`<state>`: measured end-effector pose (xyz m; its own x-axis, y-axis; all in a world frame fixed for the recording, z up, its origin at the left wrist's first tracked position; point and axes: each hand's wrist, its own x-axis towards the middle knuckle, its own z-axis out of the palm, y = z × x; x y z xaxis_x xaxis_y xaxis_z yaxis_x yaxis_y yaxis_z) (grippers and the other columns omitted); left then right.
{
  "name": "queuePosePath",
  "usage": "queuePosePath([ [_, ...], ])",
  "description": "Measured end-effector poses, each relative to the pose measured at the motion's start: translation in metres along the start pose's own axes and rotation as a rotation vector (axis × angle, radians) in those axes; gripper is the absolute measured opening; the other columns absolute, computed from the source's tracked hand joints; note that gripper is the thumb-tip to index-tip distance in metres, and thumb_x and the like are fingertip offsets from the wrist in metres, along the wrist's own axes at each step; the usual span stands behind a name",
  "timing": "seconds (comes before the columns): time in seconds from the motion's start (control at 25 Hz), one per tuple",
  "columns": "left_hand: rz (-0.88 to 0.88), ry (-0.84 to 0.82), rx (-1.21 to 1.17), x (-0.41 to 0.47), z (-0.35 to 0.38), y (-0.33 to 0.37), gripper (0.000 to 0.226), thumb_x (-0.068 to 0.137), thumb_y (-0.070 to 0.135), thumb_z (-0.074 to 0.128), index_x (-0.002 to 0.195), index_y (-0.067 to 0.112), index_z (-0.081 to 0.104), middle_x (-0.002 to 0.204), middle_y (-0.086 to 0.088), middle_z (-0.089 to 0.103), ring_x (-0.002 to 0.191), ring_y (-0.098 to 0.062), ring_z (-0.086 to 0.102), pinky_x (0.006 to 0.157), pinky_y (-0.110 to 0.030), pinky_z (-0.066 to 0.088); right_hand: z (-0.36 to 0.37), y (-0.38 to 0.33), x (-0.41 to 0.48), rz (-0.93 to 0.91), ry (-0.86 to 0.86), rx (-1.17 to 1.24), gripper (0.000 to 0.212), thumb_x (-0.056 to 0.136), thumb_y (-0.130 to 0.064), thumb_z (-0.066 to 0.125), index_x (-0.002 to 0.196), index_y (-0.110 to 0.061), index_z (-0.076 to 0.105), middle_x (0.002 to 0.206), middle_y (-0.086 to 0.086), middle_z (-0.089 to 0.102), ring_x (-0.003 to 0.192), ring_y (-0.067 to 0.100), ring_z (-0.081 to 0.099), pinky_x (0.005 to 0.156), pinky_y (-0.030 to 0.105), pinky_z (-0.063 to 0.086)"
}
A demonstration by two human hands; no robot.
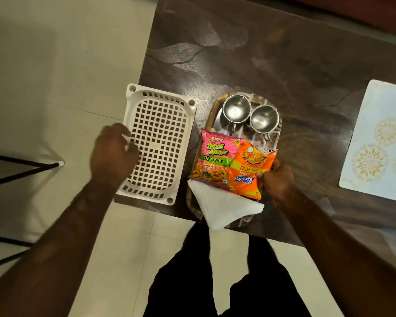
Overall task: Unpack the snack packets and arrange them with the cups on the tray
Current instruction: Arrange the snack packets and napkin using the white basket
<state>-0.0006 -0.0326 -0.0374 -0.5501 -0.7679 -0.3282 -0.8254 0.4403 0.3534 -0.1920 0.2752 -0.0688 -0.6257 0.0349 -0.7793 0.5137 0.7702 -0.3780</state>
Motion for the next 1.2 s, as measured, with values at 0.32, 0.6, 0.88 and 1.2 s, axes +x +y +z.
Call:
queuePosePath([
  [0.32,0.069,-0.414,-0.123,-0.048,0.067,0.116,0.053,0.076,0.063,0.069,0.11,0.023,0.062,0.103,0.001,0.062,0.096,-0.021,0.062,0.081,-0.037,0.052,-0.007,-0.001,-0.017,-0.122,0.179,-0.207,0.034,0.087,-0.011,0.072,0.12,-0.018,0.077,0.112,0.008,0.082,0.106,0.033,0.075,0.088,0.035,0.054],
  [0.6,0.042,-0.469,-0.309,-0.049,0.065,0.122,0.025,0.074,0.031,0.081,0.085,0.027,0.059,0.089,0.004,0.065,0.09,-0.023,0.067,0.069,-0.031,0.046,0.002,-0.021,-0.038,-0.157,0.194,-0.031,0.005,0.085,-0.014,0.069,0.083,-0.018,0.07,0.064,-0.002,0.065,0.067,0.024,0.063,0.071,0.037,0.053],
  [0.88,-0.258,-0.505,-0.729,-0.022,0.012,0.072,0.038,0.062,0.022,0.07,0.1,0.025,0.065,0.1,-0.002,0.074,0.094,-0.023,0.072,0.086,-0.046,0.058,0.024,-0.047,-0.058,-0.179,0.056,0.466,0.016,0.064,-0.002,0.053,0.073,-0.001,0.065,0.071,0.012,0.057,0.07,0.023,0.051,0.067,0.039,0.046],
  [1.2,-0.35,-0.233,-0.467,0.019,-0.019,-0.002,0.036,0.079,0.028,0.069,0.11,0.017,0.055,0.093,0.007,0.062,0.092,-0.016,0.065,0.075,-0.034,0.05,0.094,-0.1,-0.069,-0.228,-0.244,0.389,0.033,0.094,0.01,0.056,0.094,-0.018,0.074,0.089,0.012,0.08,0.074,0.021,0.078,0.071,0.048,0.069],
])
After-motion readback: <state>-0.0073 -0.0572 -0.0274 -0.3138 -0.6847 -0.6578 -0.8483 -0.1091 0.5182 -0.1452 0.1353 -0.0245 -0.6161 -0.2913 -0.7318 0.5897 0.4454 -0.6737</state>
